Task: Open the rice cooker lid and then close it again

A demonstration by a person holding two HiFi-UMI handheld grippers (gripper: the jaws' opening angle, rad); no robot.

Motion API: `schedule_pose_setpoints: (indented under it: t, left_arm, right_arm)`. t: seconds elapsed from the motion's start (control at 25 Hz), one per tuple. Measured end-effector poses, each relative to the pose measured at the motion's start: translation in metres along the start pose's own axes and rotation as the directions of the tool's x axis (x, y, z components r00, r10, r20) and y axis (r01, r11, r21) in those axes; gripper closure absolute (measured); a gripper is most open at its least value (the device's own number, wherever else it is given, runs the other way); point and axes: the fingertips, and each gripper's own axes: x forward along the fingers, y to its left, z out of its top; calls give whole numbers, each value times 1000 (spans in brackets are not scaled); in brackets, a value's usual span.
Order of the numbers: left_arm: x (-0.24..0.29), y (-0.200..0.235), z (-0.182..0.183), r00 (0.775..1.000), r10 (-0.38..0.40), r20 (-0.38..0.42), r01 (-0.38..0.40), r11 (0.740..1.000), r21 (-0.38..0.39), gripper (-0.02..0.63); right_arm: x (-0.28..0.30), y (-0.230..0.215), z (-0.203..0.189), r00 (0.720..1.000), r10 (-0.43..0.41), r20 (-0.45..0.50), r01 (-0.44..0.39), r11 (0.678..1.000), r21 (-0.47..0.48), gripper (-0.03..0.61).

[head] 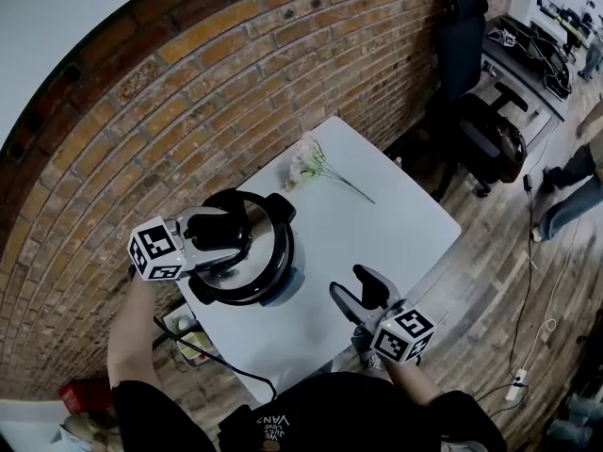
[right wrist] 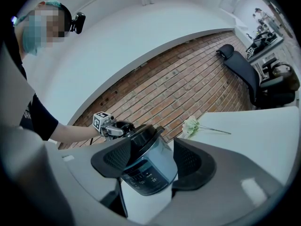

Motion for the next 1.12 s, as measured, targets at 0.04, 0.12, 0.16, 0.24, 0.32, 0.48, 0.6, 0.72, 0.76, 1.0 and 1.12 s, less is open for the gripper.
schedule_pose_setpoints:
  t: [0.04, 0.12, 0.16, 0.24, 0.32, 0.48, 0.6, 0.72, 0.76, 1.0, 1.12]
  left_arm:
    - [3, -3, -3, 1000, -16, -16, 16, 999, 32, 336]
    - [6, -6, -5, 999, -28, -15, 29, 998, 63, 334]
    - [5, -7, -4, 1000, -30, -3, 30, 998, 63, 336]
    - [4, -7, -3, 999, -31, 13, 30, 998, 58, 334]
    - [4, -6, -2, 1000, -25, 16, 24, 998, 55, 334]
    - [3, -5, -5, 1000, 8, 23, -9, 999, 36, 335]
    - [5, -5, -5, 999, 31, 14, -31, 999, 13, 334]
    - [7, -3, -4, 998, 61, 5, -60, 998, -13, 334]
    - [7, -2, -5, 997, 72, 3, -72, 997, -21, 334]
    - [6, 3, -6, 986, 164, -8, -164, 983, -88, 331]
    - [4, 9, -6, 968, 251, -6, -250, 958, -139, 328]
  right_arm:
    - [0, -1, 0, 1000, -3, -2, 3, 1000, 0, 291]
    - [0, -2, 0, 1000, -7, -4, 7, 1000, 1, 291]
    - [0, -3, 0, 1000, -7, -7, 7, 1000, 1, 291]
    - [1, -2, 0, 1000, -5, -15, 5, 1000, -1, 291]
    - [2, -1, -2, 1000, -3, -15, 3, 1000, 1, 291]
    - [4, 4, -5, 1000, 2, -18, -2, 1000, -1, 291]
    - [2, 4, -5, 1000, 4, -10, -4, 1000, -1, 291]
    - [-1, 5, -1, 1000, 8, -6, -8, 1000, -10, 291]
    - [-2, 6, 0, 1000, 10, -4, -10, 1000, -13, 291]
    - [-12, 9, 5, 1000, 10, 4, -9, 1000, -26, 291]
    - [-17, 11, 6, 1000, 9, 2, -9, 999, -35, 291]
